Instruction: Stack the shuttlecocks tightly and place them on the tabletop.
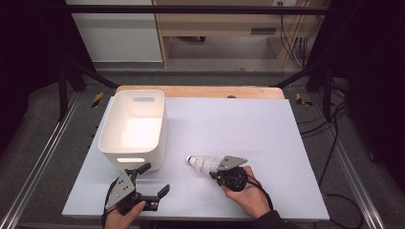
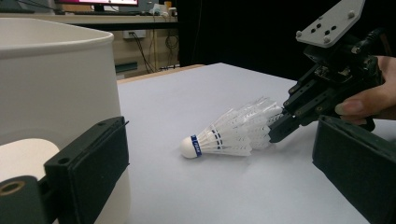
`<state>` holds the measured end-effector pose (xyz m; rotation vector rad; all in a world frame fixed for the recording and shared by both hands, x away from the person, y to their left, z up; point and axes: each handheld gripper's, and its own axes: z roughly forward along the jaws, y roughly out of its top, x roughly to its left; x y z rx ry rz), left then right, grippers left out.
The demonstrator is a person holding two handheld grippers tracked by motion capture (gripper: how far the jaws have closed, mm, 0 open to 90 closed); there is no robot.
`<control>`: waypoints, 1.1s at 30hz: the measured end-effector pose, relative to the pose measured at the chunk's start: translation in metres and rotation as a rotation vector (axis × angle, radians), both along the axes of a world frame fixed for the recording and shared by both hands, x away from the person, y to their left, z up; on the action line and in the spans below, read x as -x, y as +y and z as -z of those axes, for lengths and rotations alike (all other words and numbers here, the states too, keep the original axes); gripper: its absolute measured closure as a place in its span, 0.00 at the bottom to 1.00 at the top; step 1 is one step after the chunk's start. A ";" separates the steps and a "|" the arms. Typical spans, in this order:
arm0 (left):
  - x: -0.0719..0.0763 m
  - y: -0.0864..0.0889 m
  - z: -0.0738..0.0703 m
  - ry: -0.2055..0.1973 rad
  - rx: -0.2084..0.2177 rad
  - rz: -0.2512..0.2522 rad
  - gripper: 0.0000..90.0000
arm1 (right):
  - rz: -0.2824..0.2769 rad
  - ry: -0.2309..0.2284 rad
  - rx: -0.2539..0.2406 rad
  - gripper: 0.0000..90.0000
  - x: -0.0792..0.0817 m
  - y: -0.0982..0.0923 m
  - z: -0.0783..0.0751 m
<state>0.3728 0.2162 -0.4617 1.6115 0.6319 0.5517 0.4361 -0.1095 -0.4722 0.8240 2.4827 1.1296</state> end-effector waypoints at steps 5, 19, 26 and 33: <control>0.000 0.000 0.000 0.000 -0.001 0.002 0.04 | -0.004 0.000 0.021 0.84 0.002 0.002 0.001; 0.000 0.000 0.000 0.000 -0.001 0.000 0.04 | 0.013 -0.001 0.033 0.68 0.003 0.005 0.002; 0.000 0.001 0.000 0.001 0.000 -0.002 0.04 | 0.018 -0.001 0.039 0.58 0.004 0.006 0.001; 0.000 0.000 0.000 0.002 0.001 -0.001 0.04 | 0.022 -0.002 0.046 0.52 0.005 0.009 0.001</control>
